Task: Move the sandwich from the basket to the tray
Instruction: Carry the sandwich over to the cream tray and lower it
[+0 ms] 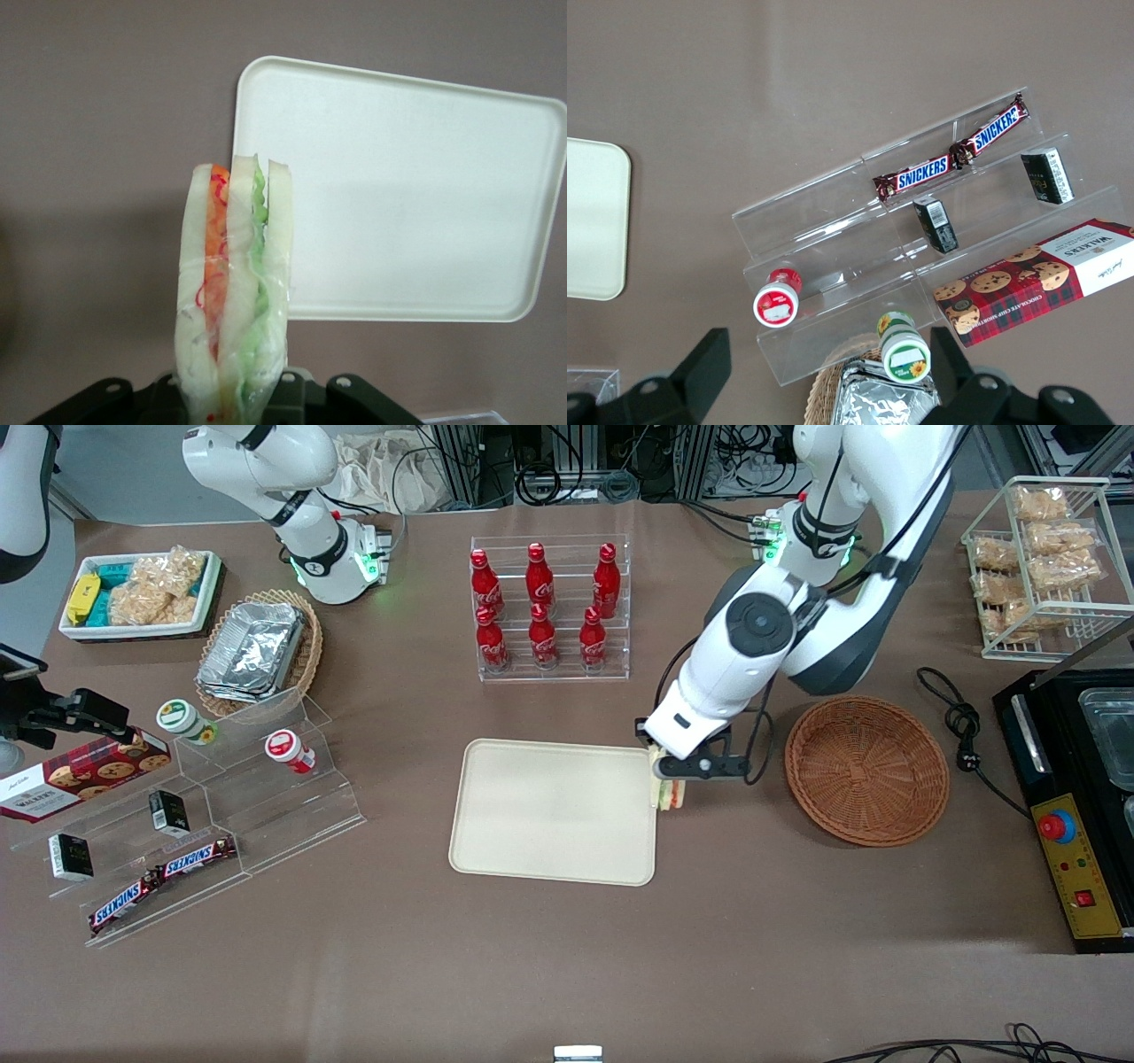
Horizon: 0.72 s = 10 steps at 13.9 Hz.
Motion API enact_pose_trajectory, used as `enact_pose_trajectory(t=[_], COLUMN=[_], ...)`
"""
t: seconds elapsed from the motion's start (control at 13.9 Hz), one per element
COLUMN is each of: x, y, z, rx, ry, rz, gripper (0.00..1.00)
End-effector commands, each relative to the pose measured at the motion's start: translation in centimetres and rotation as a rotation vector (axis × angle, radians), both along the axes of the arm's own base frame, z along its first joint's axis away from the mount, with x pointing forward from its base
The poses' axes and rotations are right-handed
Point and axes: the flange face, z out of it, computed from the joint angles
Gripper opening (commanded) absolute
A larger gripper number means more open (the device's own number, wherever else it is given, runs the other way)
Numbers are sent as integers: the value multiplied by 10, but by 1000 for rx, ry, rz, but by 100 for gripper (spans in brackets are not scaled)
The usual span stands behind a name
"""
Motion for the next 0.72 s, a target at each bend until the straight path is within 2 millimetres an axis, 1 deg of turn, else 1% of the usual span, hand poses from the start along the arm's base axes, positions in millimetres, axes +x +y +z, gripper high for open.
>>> enact_pose_trajectory(t=[0.0, 0.07, 0.22, 0.29, 0.5, 0.65], x=[7, 9, 11, 10, 14, 19], y=[-24, -26, -35, -37, -41, -42], z=[-28, -41, -59, -71, -103, -117], rx=[-10, -10, -12, 3, 12, 28], ry=[-33, -29, -28, -25, -68, -90], rz=[-72, -77, -95, -102, -95, -100], gripper=[0, 0, 0, 0, 0, 0])
